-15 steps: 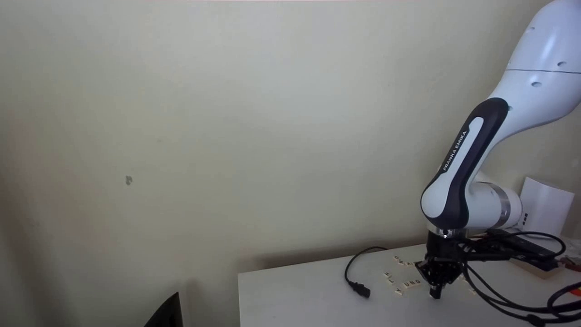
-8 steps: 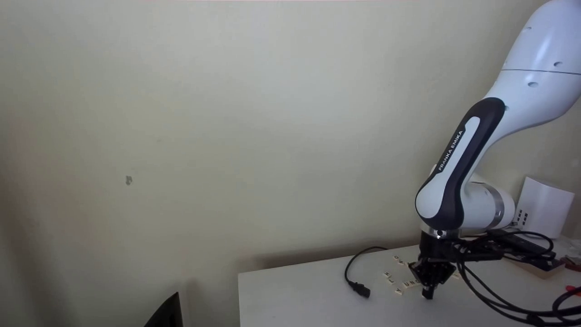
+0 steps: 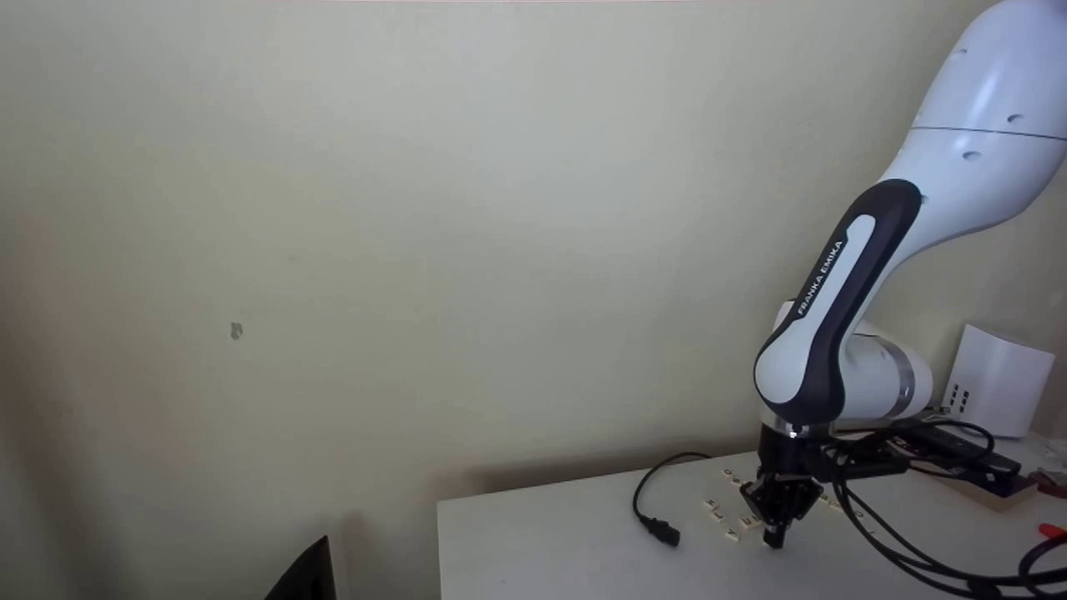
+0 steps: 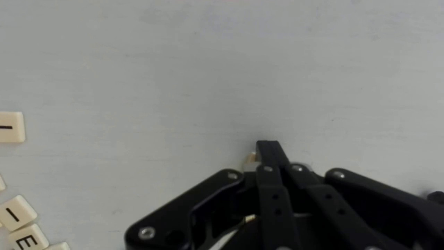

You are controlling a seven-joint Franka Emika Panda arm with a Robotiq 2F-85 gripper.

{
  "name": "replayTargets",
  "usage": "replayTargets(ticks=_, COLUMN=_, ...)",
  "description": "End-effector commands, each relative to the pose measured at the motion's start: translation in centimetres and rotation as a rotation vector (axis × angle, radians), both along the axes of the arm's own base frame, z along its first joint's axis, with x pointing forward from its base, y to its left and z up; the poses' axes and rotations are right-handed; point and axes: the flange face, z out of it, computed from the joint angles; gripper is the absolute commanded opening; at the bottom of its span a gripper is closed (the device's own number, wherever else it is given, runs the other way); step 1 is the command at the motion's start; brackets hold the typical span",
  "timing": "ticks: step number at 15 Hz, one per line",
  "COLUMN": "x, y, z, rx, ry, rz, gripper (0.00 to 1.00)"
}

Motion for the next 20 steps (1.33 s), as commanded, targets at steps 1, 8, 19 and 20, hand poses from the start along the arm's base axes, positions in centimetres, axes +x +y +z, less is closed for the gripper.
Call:
replayTargets(ticks=1, x=0.6, y=1.0, z=-1.3, rx=0.000, ry=0.013, rz=0.052, gripper=0.00)
replayTargets(ticks=8, x=1.5, y=2.0, z=-1.3, rx=0.002, ry=0.007, rz=0.092, gripper=0.00)
replayTargets(ticks=19, x=2.5, y=2.2, z=-1.5, rx=0.001, ry=0.015, rz=0.145, gripper=0.00)
replayTargets(ticks=20, x=2.5, y=2.1, z=-1.5, rx=0.001, ry=0.014, rz=0.148, gripper=0.00)
